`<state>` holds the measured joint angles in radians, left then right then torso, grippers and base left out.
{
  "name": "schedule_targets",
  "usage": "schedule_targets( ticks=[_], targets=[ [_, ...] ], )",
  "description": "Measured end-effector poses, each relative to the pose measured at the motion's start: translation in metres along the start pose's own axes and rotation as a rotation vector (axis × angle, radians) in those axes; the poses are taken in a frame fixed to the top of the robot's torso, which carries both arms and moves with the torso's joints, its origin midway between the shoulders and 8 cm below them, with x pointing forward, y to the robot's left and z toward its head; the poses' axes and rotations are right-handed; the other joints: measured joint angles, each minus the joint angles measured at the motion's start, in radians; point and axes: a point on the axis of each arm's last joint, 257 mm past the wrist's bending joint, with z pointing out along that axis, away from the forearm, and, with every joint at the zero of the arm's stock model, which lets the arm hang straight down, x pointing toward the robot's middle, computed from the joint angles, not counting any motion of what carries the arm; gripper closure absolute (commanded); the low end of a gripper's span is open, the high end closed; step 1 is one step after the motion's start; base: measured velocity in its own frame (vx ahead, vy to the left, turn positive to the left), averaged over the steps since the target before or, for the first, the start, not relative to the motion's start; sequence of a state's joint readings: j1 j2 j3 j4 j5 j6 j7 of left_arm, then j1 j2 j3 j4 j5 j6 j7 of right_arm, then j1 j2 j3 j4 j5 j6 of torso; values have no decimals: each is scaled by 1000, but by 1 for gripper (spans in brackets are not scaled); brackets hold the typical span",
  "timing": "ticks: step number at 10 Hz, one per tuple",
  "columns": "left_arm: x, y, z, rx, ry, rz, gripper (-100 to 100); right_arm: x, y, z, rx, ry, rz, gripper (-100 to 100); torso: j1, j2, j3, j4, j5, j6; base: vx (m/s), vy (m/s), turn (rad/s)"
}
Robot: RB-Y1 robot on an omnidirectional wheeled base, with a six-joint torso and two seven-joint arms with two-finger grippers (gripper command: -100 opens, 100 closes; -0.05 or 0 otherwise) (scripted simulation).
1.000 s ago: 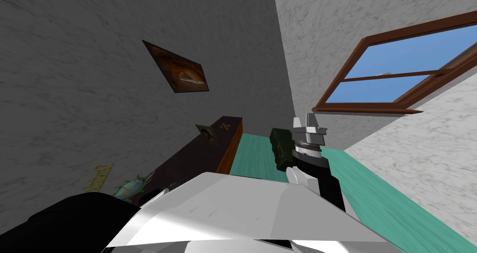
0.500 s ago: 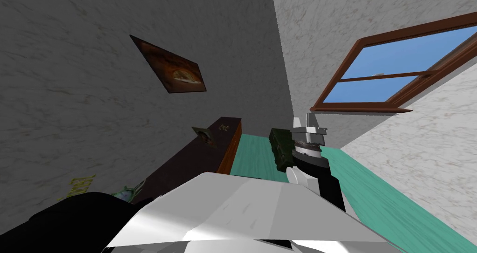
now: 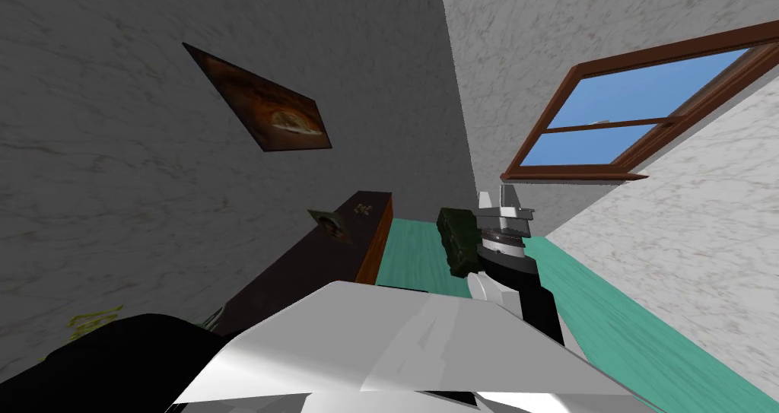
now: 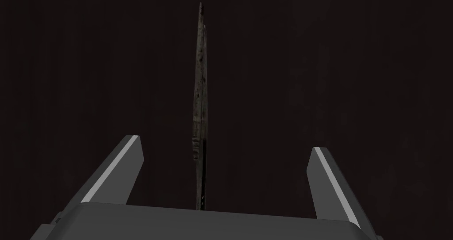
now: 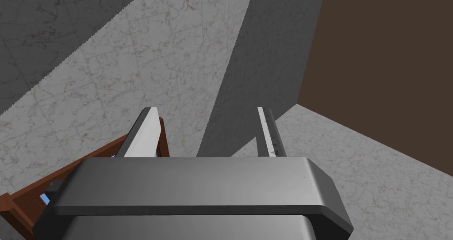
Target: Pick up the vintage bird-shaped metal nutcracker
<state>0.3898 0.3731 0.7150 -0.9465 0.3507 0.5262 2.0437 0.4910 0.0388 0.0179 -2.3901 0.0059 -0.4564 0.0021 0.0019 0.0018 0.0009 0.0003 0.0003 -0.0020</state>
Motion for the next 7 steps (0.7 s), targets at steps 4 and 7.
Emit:
schedule_targets(
  ticks=[4, 7],
  targets=[
    [-12, -10, 7, 17, 1, -34, 100, 0, 0, 0, 0, 0, 0, 0, 0, 0, 0, 0, 0, -1, -37, 30, -75],
    [-12, -10, 7, 17, 0, -50, 100, 0, 0, 0, 0, 0, 0, 0, -1, -3, -2, -2, 0, 3, 0, 1, 13]
  ],
)
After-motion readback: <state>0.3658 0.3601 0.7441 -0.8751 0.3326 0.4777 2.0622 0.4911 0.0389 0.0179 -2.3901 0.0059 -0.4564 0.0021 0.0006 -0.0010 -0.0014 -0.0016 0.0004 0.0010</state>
